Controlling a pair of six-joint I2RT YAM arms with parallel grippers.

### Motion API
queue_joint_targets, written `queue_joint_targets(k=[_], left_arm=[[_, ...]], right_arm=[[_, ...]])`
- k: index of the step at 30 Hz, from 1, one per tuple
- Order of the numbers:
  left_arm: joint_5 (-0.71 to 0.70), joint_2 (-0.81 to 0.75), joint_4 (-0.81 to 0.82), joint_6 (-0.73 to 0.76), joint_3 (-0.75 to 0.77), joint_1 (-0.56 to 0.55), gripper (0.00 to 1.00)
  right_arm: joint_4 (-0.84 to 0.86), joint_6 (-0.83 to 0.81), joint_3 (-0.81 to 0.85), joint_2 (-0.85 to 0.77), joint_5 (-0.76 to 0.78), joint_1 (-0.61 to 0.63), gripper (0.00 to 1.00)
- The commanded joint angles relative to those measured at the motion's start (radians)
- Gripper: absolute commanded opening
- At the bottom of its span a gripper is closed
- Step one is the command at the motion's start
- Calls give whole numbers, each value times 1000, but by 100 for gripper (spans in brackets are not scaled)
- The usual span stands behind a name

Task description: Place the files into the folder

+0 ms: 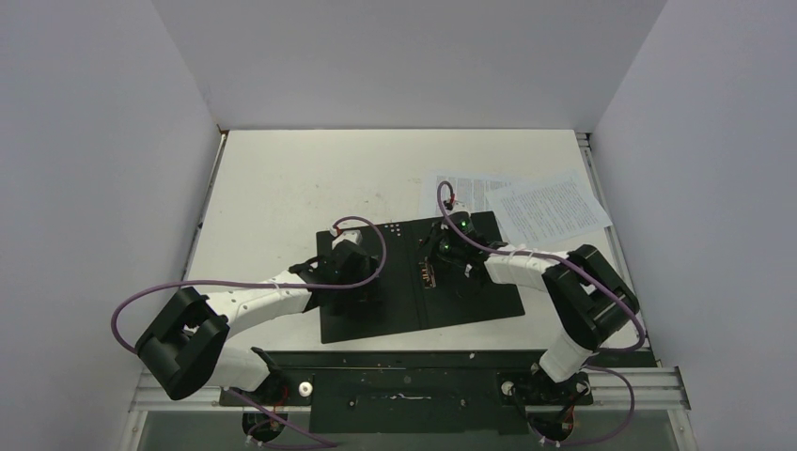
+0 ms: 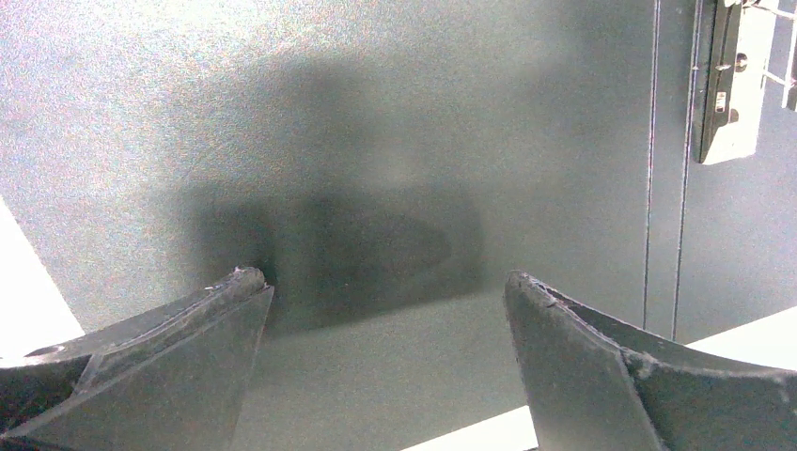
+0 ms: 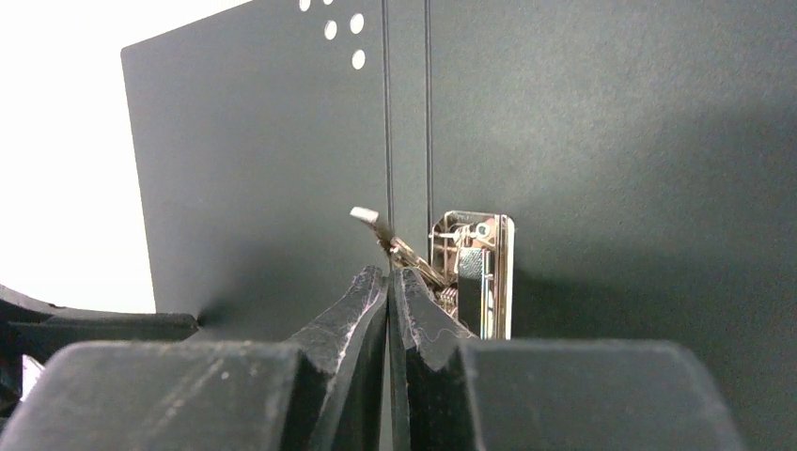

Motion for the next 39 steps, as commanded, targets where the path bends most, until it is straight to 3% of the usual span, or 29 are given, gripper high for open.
queue_joint_targets(k=[1,12,18,25,30,39], left_arm=[[27,32,-42,-18,-24,-9,97],[19,36,-47,-12,-18,-9,97],[3,-2,-71,-9,-10,-8,97],[12,-79,-100,-4,19,-9,97],[35,-163,-122,25,52,-10,97],[42,-291,-168,53,97,-11,97]], right_arm=[[43,-25,63,25,13,-14,5],[20,-67,135,45,3,-46,5],[-86,-133,182,-10,52,-56,9],[-194,-183,188,-119,137,-69,41],[-298,-229,192,-203,246,-82,58],[-418,-277,171,-327,430,-194,97]])
